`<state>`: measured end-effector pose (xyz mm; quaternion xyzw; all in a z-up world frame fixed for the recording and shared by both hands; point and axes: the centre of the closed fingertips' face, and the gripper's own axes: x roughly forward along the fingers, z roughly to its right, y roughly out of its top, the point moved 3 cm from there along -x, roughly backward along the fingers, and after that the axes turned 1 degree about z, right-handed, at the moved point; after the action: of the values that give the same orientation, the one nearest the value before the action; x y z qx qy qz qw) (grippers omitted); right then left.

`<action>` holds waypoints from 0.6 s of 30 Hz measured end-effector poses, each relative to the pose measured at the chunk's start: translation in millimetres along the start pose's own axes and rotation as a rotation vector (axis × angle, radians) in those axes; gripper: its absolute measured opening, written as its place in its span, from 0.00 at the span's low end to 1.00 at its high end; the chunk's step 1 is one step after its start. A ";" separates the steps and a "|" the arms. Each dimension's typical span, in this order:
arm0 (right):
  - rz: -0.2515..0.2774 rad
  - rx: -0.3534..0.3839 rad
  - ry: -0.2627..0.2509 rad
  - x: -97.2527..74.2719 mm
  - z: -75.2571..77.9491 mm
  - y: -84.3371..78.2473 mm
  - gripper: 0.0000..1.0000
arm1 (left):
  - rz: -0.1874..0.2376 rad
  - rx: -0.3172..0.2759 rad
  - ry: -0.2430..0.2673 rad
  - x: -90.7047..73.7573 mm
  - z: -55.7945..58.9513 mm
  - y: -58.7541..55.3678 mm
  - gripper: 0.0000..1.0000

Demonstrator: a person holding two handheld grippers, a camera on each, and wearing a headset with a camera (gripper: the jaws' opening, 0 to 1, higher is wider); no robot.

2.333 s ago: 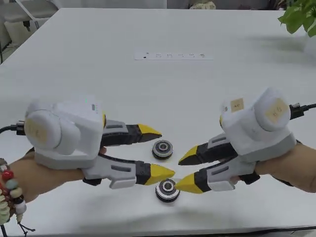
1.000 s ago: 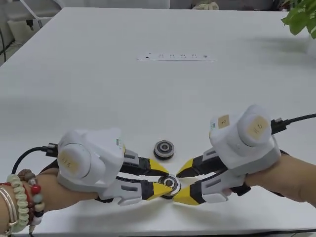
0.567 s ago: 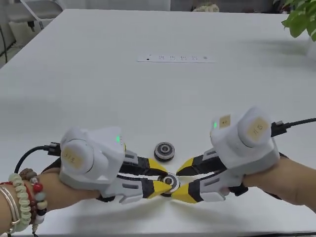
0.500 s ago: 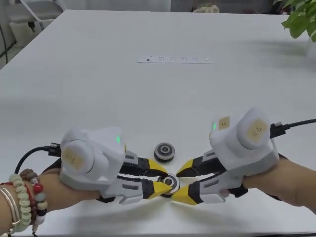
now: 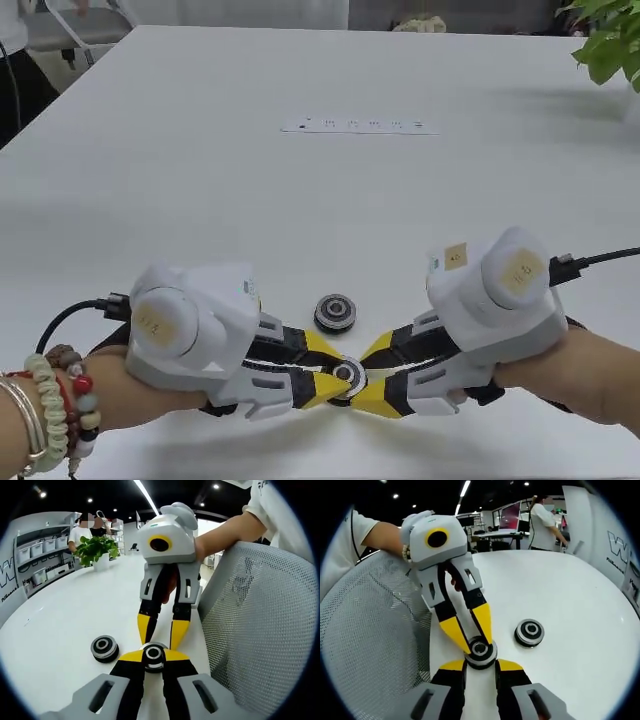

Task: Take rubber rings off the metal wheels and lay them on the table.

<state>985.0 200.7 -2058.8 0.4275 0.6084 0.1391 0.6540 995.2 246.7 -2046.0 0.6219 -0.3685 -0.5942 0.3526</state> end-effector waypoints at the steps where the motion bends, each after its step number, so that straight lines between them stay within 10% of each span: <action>1: -0.002 -0.004 0.000 0.0 -0.4 0.1 0.19 | 0.000 0.000 0.000 0.1 -0.2 0.0 0.07; 18: -0.050 -0.082 -0.034 -2.3 4.0 -4.0 0.00 | 0.006 0.001 0.015 1.8 -2.6 -0.8 0.08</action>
<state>986.8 195.2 -2060.5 0.3876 0.6014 0.1403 0.6843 997.9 245.5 -2047.5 0.6253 -0.3678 -0.5886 0.3568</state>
